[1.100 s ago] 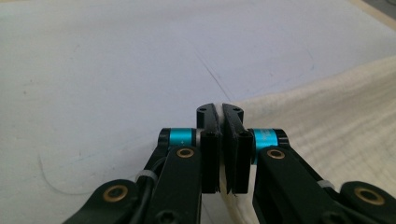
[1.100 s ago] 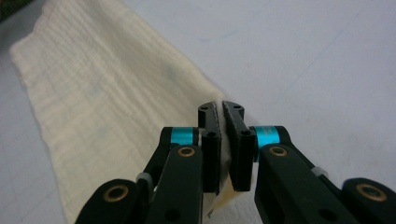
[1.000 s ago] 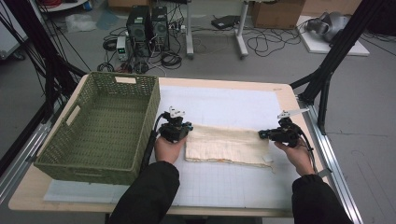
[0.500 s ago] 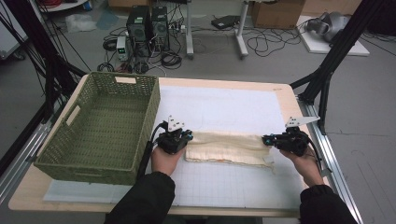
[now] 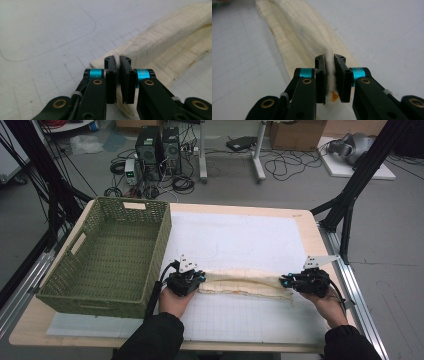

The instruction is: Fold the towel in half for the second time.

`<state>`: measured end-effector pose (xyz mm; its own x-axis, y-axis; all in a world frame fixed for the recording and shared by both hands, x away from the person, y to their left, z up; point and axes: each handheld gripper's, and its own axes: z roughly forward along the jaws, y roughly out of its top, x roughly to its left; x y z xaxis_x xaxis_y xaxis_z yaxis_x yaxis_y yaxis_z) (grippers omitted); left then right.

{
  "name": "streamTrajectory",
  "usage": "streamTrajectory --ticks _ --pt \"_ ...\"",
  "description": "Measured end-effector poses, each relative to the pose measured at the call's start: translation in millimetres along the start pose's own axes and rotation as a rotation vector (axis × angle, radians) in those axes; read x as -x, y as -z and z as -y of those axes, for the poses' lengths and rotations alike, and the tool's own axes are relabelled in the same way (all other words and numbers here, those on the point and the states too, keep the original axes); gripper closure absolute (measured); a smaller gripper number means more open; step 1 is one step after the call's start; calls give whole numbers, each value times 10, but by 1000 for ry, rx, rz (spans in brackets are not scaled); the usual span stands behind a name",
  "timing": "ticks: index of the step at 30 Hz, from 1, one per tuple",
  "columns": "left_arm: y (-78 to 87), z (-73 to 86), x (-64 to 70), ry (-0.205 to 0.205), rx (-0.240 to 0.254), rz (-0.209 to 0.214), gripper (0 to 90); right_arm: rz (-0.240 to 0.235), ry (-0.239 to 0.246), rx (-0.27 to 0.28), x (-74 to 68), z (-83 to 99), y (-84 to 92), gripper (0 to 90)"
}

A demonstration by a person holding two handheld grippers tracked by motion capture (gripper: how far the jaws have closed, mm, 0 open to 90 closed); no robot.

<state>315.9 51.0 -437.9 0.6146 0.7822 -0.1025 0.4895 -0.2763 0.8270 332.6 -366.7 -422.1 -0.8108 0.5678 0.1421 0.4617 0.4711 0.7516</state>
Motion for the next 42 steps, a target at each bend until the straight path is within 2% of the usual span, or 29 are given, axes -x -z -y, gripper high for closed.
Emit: streamTrajectory --ticks 3,4,6,7,9,10,12,14,15,17,18,21,22,24,25,26,27,30,33,35,37,40,42 --pt "5 44 10 3 -25 23 790 -17 -9 -14 -13 63 -18 741" --pt "12 49 11 2 -40 26 773 -27 -25 -14 -14 75 -14 708" --pt "29 48 19 2 -39 38 745 -35 -38 5 -17 65 16 618" --pt "36 47 21 -4 -42 39 739 -51 -47 32 -23 42 52 614" --pt "52 48 33 -33 -52 25 831 -74 -51 65 -35 -4 86 565" --pt "51 49 33 -31 -54 24 851 -66 -50 73 -40 -36 89 549" --pt "47 50 38 -38 -61 18 866 -76 -51 81 -46 -87 57 571" --pt "46 57 41 -41 -66 20 868 -55 -44 51 -65 -110 -4 632" --pt "50 60 44 -42 -68 23 869 -59 -38 32 -65 -106 -43 665" --pt "66 72 56 -44 -66 25 870 -56 -25 -21 -68 -72 -98 801" --pt "74 78 58 -51 -68 25 870 -75 -29 -35 -74 -44 -111 839" --pt "91 110 51 -44 -83 41 870 -63 -9 -63 -113 26 -127 850" --pt "93 114 53 -38 -82 50 869 -43 1 -72 -121 57 -136 849" --pt "114 103 54 -29 -78 63 845 -51 -12 -74 -118 93 -147 829" --pt "135 87 49 -18 -69 72 776 -55 -9 -72 -121 107 -153 822" --pt "170 62 47 11 -35 89 689 -52 -10 -70 -130 107 -151 813" --pt "199 41 50 17 -10 97 649 -51 -7 -64 -130 105 -149 808" --pt "291 -73 60 26 52 111 616 -49 -1 -71 -129 110 -146 803" --pt "275 -179 86 20 61 103 632 -47 3 -73 -136 119 -148 780" --pt "198 -208 107 9 35 85 698 -54 7 -75 -146 122 -145 741" --pt "89 -187 128 6 -18 69 797 -88 -18 -59 -140 117 -122 686" --pt "-45 -110 151 -2 -97 58 858 -94 -27 16 -169 55 -37 664" --pt "-81 -90 167 -18 -139 54 862 -94 -30 55 -188 -9 -10 674"
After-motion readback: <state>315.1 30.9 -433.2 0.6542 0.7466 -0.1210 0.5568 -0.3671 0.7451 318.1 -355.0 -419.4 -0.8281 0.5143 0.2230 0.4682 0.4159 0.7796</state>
